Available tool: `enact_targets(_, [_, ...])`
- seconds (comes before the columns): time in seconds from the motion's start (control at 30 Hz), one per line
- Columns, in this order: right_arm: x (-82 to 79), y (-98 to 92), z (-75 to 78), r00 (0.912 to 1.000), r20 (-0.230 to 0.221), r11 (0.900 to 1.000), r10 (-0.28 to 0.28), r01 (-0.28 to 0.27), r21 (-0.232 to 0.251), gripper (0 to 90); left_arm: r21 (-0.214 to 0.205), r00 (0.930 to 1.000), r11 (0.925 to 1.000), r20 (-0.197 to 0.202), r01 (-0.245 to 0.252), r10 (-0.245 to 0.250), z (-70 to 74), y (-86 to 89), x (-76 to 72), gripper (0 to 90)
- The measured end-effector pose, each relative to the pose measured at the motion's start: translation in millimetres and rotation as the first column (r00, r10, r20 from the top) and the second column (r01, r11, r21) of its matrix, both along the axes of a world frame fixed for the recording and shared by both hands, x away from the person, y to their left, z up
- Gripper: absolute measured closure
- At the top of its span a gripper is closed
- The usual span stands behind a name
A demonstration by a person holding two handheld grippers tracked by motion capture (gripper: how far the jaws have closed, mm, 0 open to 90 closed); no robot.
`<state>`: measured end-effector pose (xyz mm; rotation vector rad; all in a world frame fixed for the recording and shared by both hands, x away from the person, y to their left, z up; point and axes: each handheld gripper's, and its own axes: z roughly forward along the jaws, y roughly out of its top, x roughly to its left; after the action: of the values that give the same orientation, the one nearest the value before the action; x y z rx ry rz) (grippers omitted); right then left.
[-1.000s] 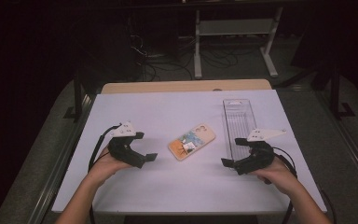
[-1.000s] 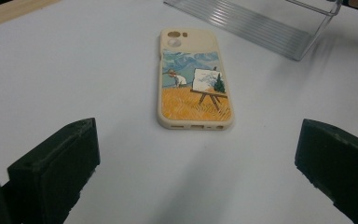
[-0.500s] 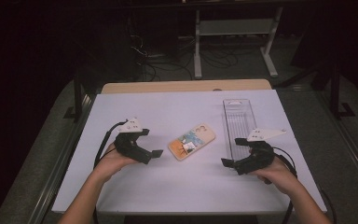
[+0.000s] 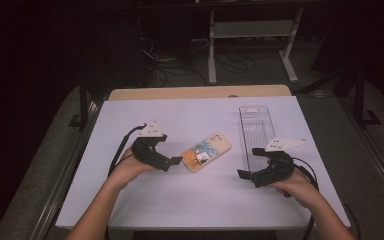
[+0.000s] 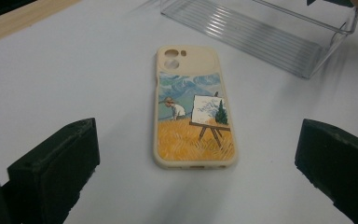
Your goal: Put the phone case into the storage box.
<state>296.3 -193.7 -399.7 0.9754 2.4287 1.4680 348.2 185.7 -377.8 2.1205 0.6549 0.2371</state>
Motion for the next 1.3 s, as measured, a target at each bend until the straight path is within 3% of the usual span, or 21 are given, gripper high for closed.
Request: enact_targets(1.3, [1.5,-0.2,-0.3,1.0,0.002,1.0,-0.001,0.001,0.009,0.7,-0.017,0.9988,0.9992,0.035,0.035,-0.034,14.1,-50.3,32.9,0.0])
